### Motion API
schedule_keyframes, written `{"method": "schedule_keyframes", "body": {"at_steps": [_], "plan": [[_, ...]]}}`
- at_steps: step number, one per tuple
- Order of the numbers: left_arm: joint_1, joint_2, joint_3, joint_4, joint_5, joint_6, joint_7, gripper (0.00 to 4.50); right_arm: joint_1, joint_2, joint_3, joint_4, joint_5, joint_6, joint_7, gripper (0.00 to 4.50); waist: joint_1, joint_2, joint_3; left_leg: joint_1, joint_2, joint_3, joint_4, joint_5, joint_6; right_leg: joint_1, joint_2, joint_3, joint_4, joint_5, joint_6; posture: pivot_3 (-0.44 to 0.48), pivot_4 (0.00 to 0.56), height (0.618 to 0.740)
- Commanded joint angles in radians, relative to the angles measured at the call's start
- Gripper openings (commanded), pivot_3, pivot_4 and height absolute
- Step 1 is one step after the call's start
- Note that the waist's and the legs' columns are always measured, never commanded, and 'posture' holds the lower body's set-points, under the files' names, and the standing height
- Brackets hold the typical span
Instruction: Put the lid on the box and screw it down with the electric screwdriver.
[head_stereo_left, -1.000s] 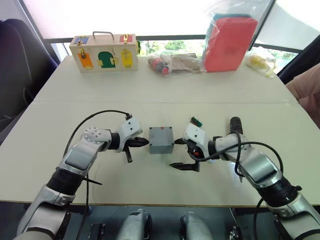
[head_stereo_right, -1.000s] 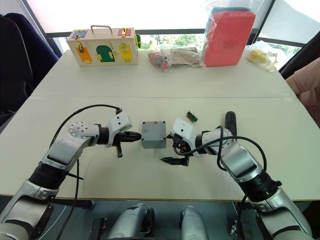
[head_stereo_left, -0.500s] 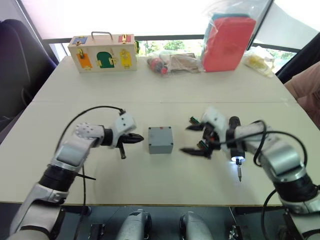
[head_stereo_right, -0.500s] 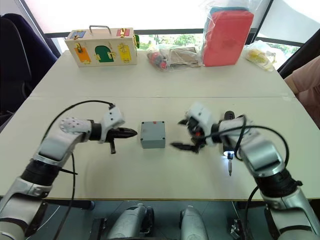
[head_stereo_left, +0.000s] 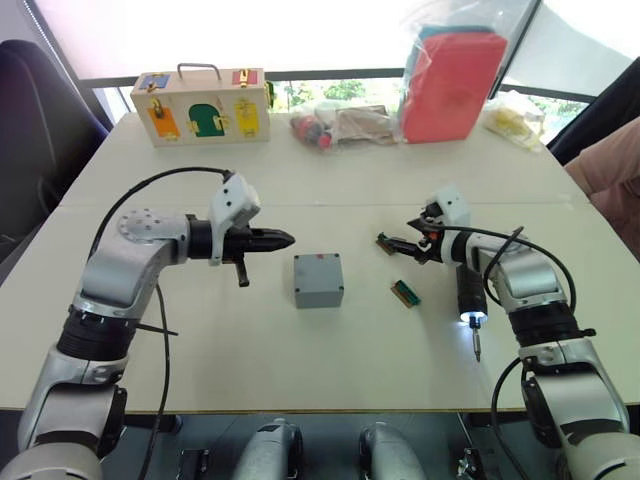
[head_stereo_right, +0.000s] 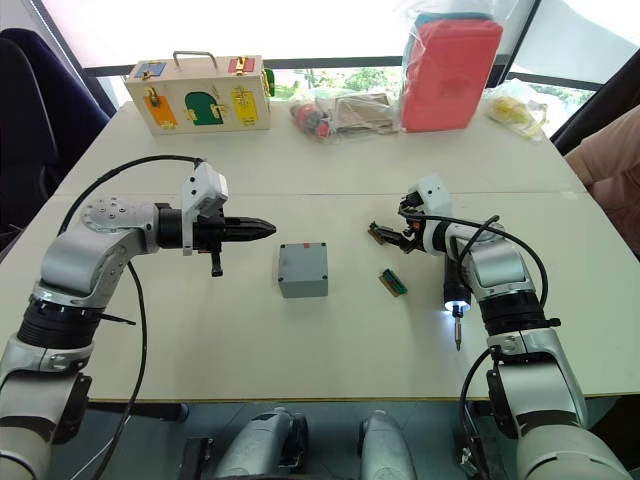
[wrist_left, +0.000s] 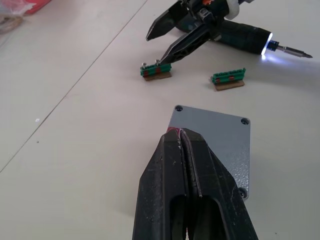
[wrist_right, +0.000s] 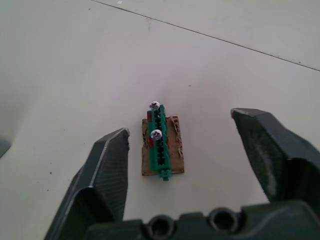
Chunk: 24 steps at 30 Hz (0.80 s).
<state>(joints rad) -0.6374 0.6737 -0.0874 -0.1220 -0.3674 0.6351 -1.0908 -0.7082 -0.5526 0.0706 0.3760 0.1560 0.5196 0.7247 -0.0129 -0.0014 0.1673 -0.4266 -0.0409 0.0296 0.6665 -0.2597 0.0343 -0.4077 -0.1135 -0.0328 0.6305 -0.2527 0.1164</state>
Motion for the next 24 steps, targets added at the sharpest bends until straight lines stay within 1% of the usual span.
{"method": "schedule_keyframes", "body": {"at_steps": [1,9,20,21,22,23,24], "plan": [[0.010,0.017,0.018,-0.046,-0.020,0.013,0.010,0.00,-0.006,0.007,-0.018,-0.008,-0.003,-0.024,-0.002,2.20,-0.001,0.000,0.000,0.000,0.000,0.000,0.000,0.000,0.000,0.000,0.000,0.000,0.000,0.000,0.000,0.000,0.150,0.740],[0.010,0.008,-0.002,-0.047,-0.026,0.016,0.020,0.00,0.007,0.037,-0.020,-0.014,0.001,-0.020,-0.009,2.20,0.001,0.000,0.000,0.000,0.000,0.000,0.000,0.000,0.000,0.000,0.000,0.000,0.000,0.000,0.000,0.000,0.150,0.740],[0.021,0.013,-0.011,-0.041,-0.021,0.006,0.020,0.00,0.010,0.052,-0.016,-0.005,-0.007,-0.024,-0.010,2.20,0.000,0.000,0.000,0.000,0.000,0.000,0.000,0.000,0.000,0.000,0.000,0.000,0.000,0.000,0.000,0.000,0.150,0.740],[0.022,0.013,-0.012,-0.040,-0.020,0.005,0.020,0.00,0.008,0.054,-0.017,-0.003,-0.007,-0.025,-0.011,1.68,0.000,0.000,0.000,0.000,0.000,0.000,0.000,0.000,0.000,0.000,0.000,0.000,0.000,0.000,0.000,0.000,0.150,0.740],[0.023,0.013,-0.013,-0.039,-0.019,0.004,0.020,0.00,0.007,0.056,-0.017,-0.002,-0.008,-0.025,-0.011,1.56,0.000,0.000,0.000,0.000,0.000,0.000,0.000,0.000,0.000,0.000,0.000,0.000,0.000,0.000,0.000,0.000,0.150,0.740],[0.024,0.013,-0.014,-0.036,-0.017,0.000,0.020,0.00,0.007,0.057,-0.015,-0.001,-0.010,-0.025,-0.010,1.29,0.000,0.000,0.000,0.000,0.000,0.000,0.000,0.000,0.000,0.000,0.000,0.000,0.000,0.000,0.000,0.000,0.150,0.740],[0.026,0.013,-0.015,-0.037,-0.015,-0.001,0.020,0.00,0.007,0.057,-0.015,-0.001,-0.012,-0.026,-0.010,0.66,0.000,0.000,0.000,0.000,0.000,0.000,0.000,0.000,0.000,0.000,0.000,0.000,0.000,0.000,0.000,0.000,0.150,0.740]]}}
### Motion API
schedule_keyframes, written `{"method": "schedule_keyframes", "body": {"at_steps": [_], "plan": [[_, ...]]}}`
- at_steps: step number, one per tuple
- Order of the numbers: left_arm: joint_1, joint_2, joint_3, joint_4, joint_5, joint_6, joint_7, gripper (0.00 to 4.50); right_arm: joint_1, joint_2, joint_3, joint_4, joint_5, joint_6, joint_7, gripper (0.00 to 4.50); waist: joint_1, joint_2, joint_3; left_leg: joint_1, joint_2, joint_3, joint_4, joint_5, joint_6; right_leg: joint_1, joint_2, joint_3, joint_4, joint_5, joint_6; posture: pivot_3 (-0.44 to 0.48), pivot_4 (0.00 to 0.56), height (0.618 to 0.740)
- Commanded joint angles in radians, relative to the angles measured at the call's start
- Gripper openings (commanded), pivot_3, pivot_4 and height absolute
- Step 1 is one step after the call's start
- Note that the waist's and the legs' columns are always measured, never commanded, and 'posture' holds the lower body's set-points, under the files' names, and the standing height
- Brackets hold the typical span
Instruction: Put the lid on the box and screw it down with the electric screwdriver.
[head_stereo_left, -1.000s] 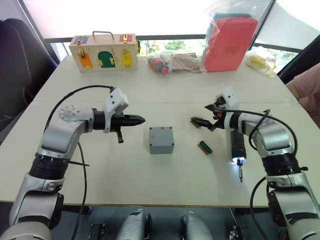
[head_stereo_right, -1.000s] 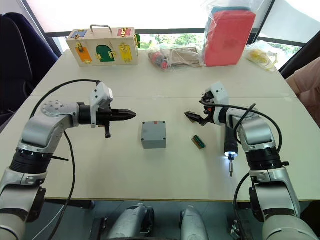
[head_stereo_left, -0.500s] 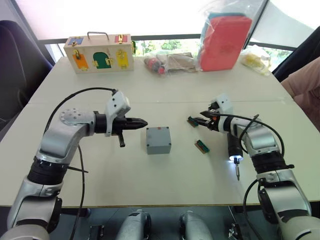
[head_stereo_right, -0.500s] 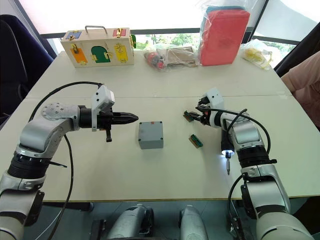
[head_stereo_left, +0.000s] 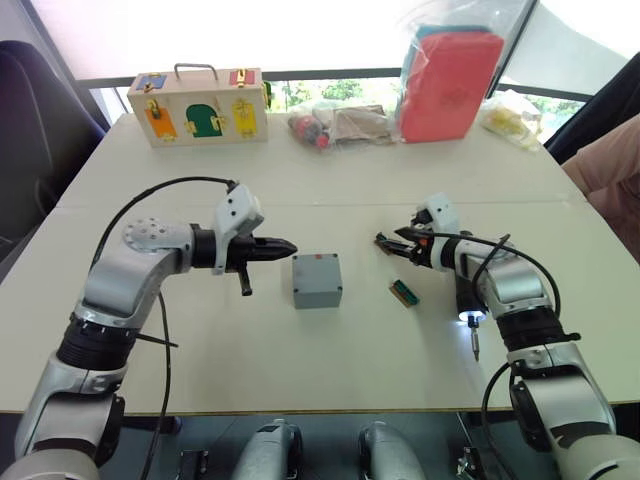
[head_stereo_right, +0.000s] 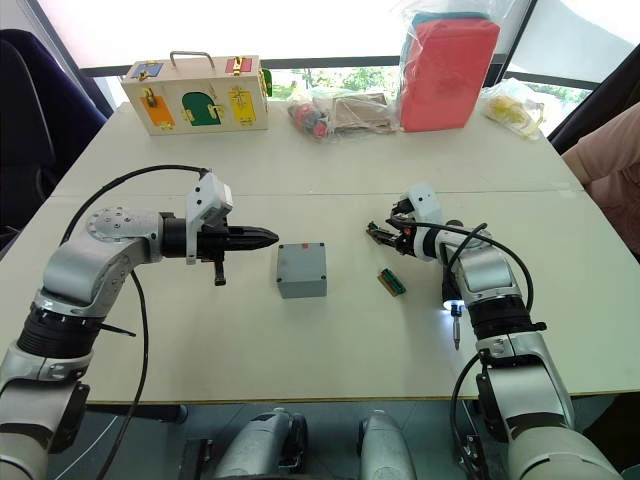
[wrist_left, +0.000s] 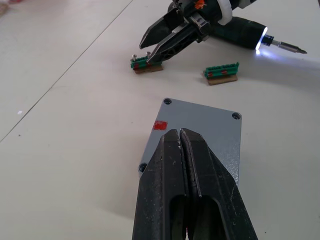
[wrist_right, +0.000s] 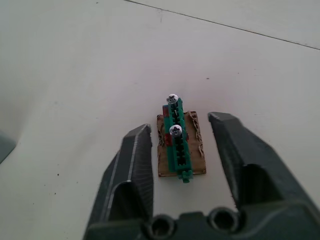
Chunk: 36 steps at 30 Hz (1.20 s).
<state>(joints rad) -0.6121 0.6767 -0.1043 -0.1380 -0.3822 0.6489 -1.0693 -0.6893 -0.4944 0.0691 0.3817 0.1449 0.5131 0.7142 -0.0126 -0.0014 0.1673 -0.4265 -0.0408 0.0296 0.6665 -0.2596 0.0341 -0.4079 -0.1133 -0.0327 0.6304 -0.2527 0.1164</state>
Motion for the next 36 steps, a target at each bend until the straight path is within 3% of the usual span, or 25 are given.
{"method": "schedule_keyframes", "body": {"at_steps": [1,2,17,23,28,36], "plan": [[0.002,0.011,0.001,-0.021,0.000,-0.016,-0.001,0.00,-0.011,-0.001,-0.013,-0.008,-0.002,-0.019,0.001,0.38,0.000,0.000,0.000,0.000,0.000,0.000,0.000,0.000,0.000,0.000,0.000,0.000,0.000,0.000,0.000,0.000,0.150,0.740],[0.002,0.011,0.002,-0.020,0.001,-0.018,-0.002,0.00,-0.011,-0.001,-0.012,-0.009,-0.005,-0.019,0.002,0.08,0.000,0.000,0.000,0.000,0.000,0.000,0.000,0.000,0.000,0.000,0.000,0.000,0.000,0.000,0.000,0.000,0.150,0.740],[0.004,0.013,0.018,0.008,-0.001,-0.031,-0.002,0.00,-0.018,-0.043,-0.056,-0.101,0.012,-0.058,0.021,0.08,0.001,0.000,0.000,0.000,0.000,0.000,0.000,0.000,0.000,0.000,0.000,0.000,0.000,0.000,0.000,0.000,0.150,0.740],[0.014,0.023,0.036,0.024,-0.011,-0.028,-0.008,0.00,0.015,-0.017,-0.066,-0.299,0.082,-0.001,0.042,0.08,0.000,0.000,0.000,0.000,0.000,0.000,0.000,0.000,0.000,0.000,0.000,0.000,0.000,0.000,0.000,0.000,0.150,0.740],[0.068,0.084,0.037,0.015,-0.017,-0.031,-0.056,0.00,0.059,0.053,-0.014,-0.502,0.182,0.127,0.058,0.08,-0.003,0.000,0.000,0.000,0.001,0.000,-0.001,0.000,0.000,-0.001,0.001,0.000,0.000,0.000,0.000,0.000,0.150,0.740],[0.105,0.095,0.062,-0.017,-0.034,-0.009,-0.028,0.00,0.112,0.080,0.056,-0.556,0.192,0.172,0.053,0.08,0.016,0.000,0.000,0.000,0.000,-0.001,0.000,-0.002,0.004,0.000,0.000,0.000,0.000,0.000,0.000,0.000,0.150,0.740]]}}
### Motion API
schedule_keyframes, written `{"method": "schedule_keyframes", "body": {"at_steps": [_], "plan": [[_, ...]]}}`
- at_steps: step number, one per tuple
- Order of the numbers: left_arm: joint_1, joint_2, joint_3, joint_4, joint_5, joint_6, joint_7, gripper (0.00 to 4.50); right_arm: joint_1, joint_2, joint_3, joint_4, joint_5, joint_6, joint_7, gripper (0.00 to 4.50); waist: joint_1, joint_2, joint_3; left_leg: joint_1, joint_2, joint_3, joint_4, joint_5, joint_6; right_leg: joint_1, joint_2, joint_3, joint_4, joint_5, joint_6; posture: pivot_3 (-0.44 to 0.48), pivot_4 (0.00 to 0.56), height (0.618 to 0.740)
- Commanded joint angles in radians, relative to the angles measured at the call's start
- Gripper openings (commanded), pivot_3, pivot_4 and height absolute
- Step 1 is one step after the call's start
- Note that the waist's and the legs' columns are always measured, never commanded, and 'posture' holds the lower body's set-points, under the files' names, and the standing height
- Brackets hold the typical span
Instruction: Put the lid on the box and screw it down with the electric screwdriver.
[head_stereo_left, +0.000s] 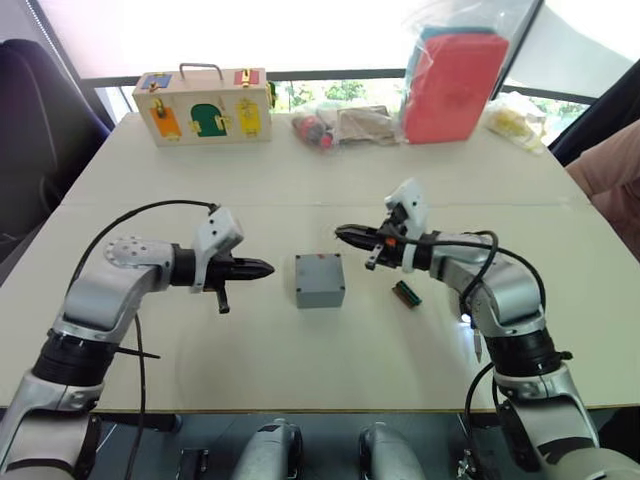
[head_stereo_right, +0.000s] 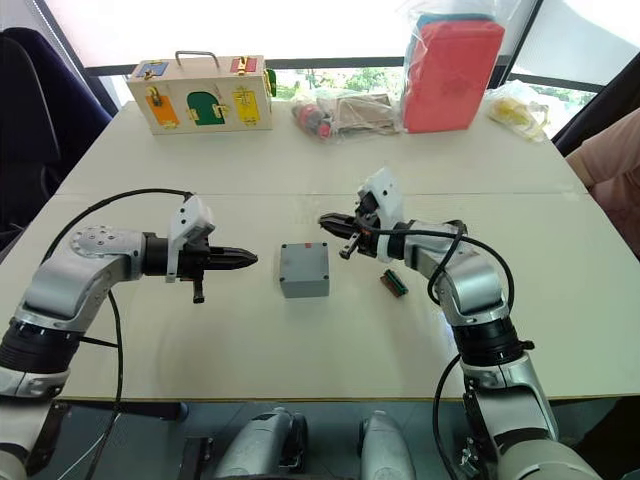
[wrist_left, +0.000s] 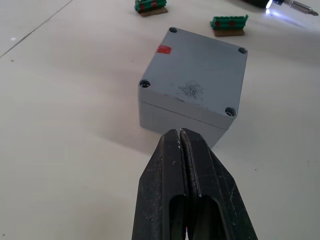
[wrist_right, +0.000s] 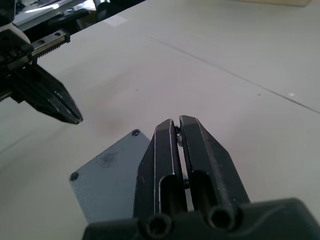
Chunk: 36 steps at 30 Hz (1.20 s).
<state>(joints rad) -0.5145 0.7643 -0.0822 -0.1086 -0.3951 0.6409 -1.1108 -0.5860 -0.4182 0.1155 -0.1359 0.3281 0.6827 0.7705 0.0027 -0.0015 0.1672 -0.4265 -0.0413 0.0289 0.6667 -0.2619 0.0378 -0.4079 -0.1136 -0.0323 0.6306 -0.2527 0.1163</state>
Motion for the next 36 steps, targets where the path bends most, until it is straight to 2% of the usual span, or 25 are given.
{"method": "schedule_keyframes", "body": {"at_steps": [1,22,36], "plan": [[0.009,0.007,0.041,-0.050,-0.023,0.001,0.017,0.00,0.010,0.003,0.011,-0.039,0.010,0.003,-0.005,0.08,0.001,0.000,0.000,0.000,0.000,0.000,0.000,0.000,0.000,0.000,0.000,0.000,0.000,0.000,0.000,0.000,0.150,0.740],[0.005,-0.014,0.023,-0.042,-0.018,-0.006,0.030,0.00,0.036,-0.031,0.009,0.002,-0.020,-0.021,-0.034,0.08,0.001,0.000,0.000,0.000,0.000,0.000,0.000,0.001,-0.002,0.000,0.001,0.000,0.001,0.000,0.000,0.000,0.150,0.740],[0.007,-0.019,0.025,-0.046,-0.017,-0.003,0.036,0.00,0.028,-0.013,0.035,0.051,-0.041,-0.055,-0.037,0.08,0.001,0.000,0.000,0.000,0.000,0.000,0.000,0.001,-0.002,0.000,0.001,0.000,0.001,0.000,0.000,0.000,0.150,0.740]]}}
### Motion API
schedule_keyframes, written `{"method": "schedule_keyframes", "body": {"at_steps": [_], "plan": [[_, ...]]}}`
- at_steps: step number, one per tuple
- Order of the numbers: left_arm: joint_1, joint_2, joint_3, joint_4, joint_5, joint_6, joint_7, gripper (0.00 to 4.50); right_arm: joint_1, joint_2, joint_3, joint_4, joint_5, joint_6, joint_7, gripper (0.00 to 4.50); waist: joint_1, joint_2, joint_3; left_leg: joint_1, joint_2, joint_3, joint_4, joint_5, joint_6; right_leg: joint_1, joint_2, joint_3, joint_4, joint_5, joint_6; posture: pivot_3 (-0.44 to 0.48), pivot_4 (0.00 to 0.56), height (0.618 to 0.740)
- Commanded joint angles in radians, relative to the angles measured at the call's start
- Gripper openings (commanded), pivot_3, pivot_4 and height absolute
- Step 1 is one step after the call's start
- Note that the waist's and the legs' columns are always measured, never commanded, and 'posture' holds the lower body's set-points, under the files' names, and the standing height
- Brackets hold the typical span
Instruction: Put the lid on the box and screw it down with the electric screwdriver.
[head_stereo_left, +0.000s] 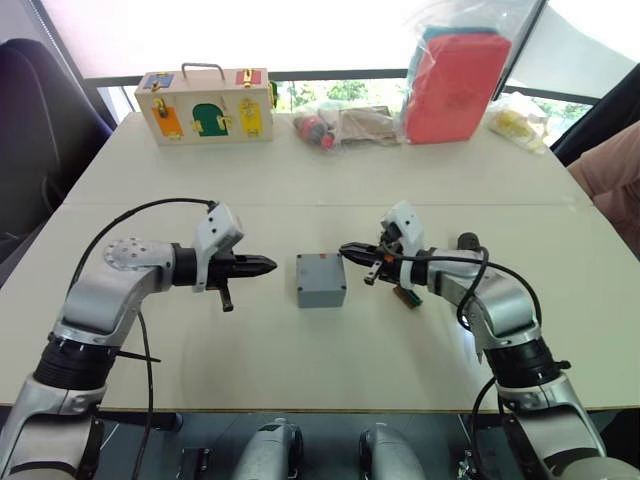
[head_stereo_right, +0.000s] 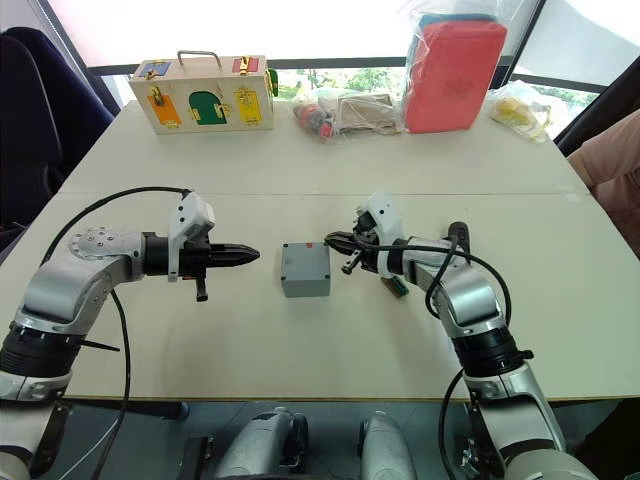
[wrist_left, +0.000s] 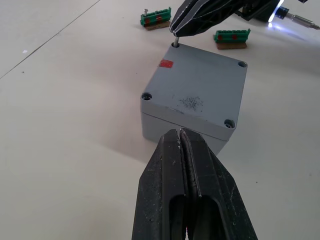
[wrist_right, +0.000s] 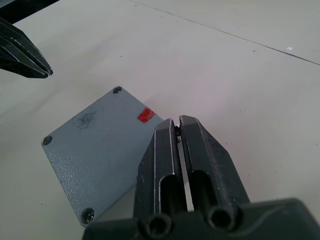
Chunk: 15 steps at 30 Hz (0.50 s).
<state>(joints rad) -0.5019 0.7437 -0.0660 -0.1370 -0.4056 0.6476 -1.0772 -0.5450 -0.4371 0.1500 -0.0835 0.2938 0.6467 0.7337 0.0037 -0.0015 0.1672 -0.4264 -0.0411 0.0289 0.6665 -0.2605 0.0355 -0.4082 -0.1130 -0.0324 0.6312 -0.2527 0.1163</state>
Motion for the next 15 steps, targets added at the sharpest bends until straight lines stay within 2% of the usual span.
{"method": "schedule_keyframes", "body": {"at_steps": [1,4,8,10,13,15], "plan": [[-0.005,0.002,0.009,-0.015,-0.006,-0.011,0.002,0.00,-0.015,0.006,0.001,0.000,-0.008,-0.020,0.001,0.08,0.000,0.000,0.000,0.000,0.000,0.000,0.000,0.000,0.000,0.000,0.000,0.000,0.000,0.000,0.000,0.000,0.150,0.740],[-0.006,0.000,0.008,-0.010,-0.003,-0.015,0.003,0.00,-0.022,0.006,0.002,-0.001,-0.007,-0.020,0.007,0.08,0.000,0.000,0.000,0.000,0.000,0.000,0.000,0.000,0.000,0.000,0.000,0.000,0.000,0.000,0.000,0.000,0.150,0.740],[-0.008,-0.006,0.005,-0.002,0.000,-0.022,0.005,0.00,-0.026,0.000,0.003,-0.008,-0.003,-0.012,0.018,0.98,0.000,0.000,0.000,0.000,0.000,0.000,0.000,0.000,0.000,0.000,0.000,0.000,0.000,0.000,0.000,0.000,0.150,0.740],[-0.009,-0.009,0.004,-0.001,0.000,-0.024,0.005,0.00,-0.028,-0.003,-0.002,-0.017,0.002,-0.004,0.020,1.83,0.000,0.000,0.000,0.000,0.000,0.000,0.000,0.000,0.000,0.000,0.000,0.000,0.000,0.000,0.000,0.000,0.150,0.740],[-0.008,-0.011,0.005,0.001,0.000,-0.028,0.005,0.00,-0.035,-0.010,-0.024,-0.036,0.018,0.015,0.021,2.74,0.000,0.000,0.000,0.000,0.000,0.000,0.000,0.000,0.000,0.000,0.000,0.000,0.000,0.000,0.000,0.000,0.150,0.740],[-0.010,-0.016,0.009,-0.001,-0.007,-0.028,0.006,0.00,-0.043,-0.028,-0.071,-0.067,0.055,0.059,0.024,2.74,0.001,0.000,0.000,0.000,0.000,0.000,0.000,0.000,0.000,0.000,0.000,0.000,0.000,0.000,0.000,0.000,0.150,0.740]]}}
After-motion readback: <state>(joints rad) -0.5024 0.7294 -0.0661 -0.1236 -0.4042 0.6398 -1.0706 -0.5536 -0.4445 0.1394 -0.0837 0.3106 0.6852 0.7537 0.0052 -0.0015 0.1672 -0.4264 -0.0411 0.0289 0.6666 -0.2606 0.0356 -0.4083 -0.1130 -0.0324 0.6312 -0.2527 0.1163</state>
